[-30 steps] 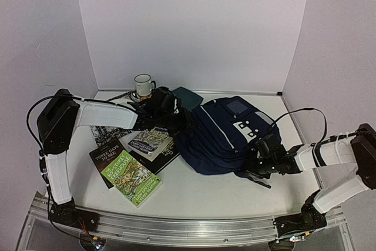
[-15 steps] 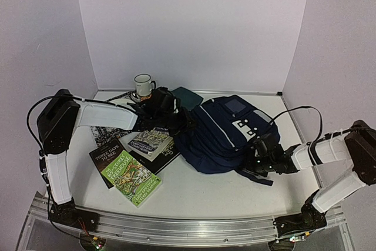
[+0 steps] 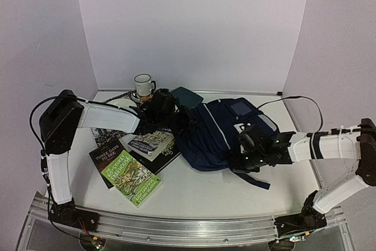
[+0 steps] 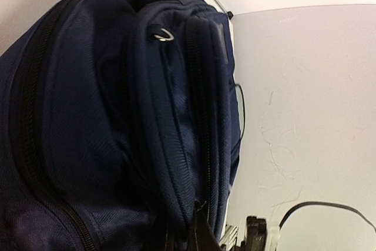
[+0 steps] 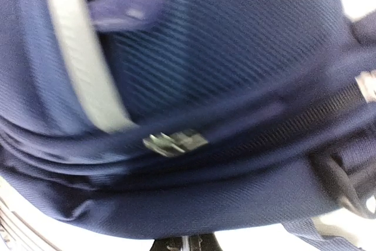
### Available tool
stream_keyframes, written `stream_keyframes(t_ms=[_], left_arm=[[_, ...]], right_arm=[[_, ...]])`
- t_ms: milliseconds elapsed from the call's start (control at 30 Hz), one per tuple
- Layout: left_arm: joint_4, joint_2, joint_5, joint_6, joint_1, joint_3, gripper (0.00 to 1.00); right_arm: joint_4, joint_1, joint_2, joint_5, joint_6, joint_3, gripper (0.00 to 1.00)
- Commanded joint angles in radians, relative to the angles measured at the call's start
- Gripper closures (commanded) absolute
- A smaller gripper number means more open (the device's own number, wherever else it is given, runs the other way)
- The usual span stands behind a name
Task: Pack the student bag
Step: Unzip the largest pocket of the student bag.
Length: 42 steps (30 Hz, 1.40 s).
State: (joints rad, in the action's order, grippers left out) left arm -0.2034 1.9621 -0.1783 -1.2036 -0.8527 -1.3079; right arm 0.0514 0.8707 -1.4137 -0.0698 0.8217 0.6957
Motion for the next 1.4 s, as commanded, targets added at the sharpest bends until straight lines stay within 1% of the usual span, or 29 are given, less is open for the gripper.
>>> stream_keyframes(t_ms=[0, 100, 233, 300, 367, 433, 567, 767, 900, 1000, 1133, 1233, 1333, 1367], left_arm=[[-0.15, 0.034, 0.011, -0.033, -0.066, -0.017, 1.0], [-0.16, 0.028, 0.028, -0.043, -0.066, 0.014, 1.0], [-0.163, -0.017, 0.085, -0.015, -0.051, 0.078, 0.99], [-0.162, -0.041, 0.096, 0.009, -0.029, 0.114, 0.9], [-0.161, -0.064, 0.096, 0.039, -0.011, 0.142, 0.76], [-0.16, -0.081, 0.077, 0.07, -0.001, 0.158, 0.66], [-0.149, -0.12, 0.012, 0.134, -0.002, 0.208, 0.59], [-0.1, -0.283, 0.017, 0.163, -0.003, 0.377, 0.54], [-0.084, -0.365, 0.034, 0.122, -0.006, 0.471, 0.52], [-0.084, -0.34, 0.006, 0.1, -0.009, 0.464, 0.5], [-0.085, -0.244, -0.049, 0.1, -0.02, 0.377, 0.5], [-0.084, -0.173, -0.061, 0.102, -0.028, 0.321, 0.5], [-0.085, -0.123, -0.064, 0.076, -0.034, 0.296, 0.54], [-0.085, -0.112, -0.063, 0.071, -0.04, 0.291, 0.59]], right_arm=[[0.03, 0.068, -0.084, 0.071, -0.044, 0.164, 1.0], [0.023, 0.094, -0.112, 0.107, -0.063, 0.226, 1.0], [-0.024, 0.096, -0.051, 0.022, -0.085, 0.192, 1.0], [-0.051, 0.095, -0.008, -0.039, -0.101, 0.157, 1.0], [-0.094, 0.09, 0.031, -0.107, -0.112, 0.123, 1.0], [-0.109, 0.083, 0.051, -0.13, -0.119, 0.103, 1.0], [-0.128, 0.076, 0.046, -0.138, -0.139, 0.117, 1.0], [-0.16, 0.066, 0.068, -0.162, -0.155, 0.127, 1.0], [-0.166, 0.063, 0.083, -0.149, -0.173, 0.131, 1.0], [-0.166, 0.063, 0.09, -0.134, -0.188, 0.137, 1.0], [-0.166, 0.063, 0.096, -0.121, -0.197, 0.141, 1.0], [-0.166, 0.063, 0.104, -0.115, -0.199, 0.142, 1.0], [-0.166, 0.063, 0.113, -0.095, -0.197, 0.148, 1.0], [-0.166, 0.063, 0.113, -0.08, -0.198, 0.155, 1.0]])
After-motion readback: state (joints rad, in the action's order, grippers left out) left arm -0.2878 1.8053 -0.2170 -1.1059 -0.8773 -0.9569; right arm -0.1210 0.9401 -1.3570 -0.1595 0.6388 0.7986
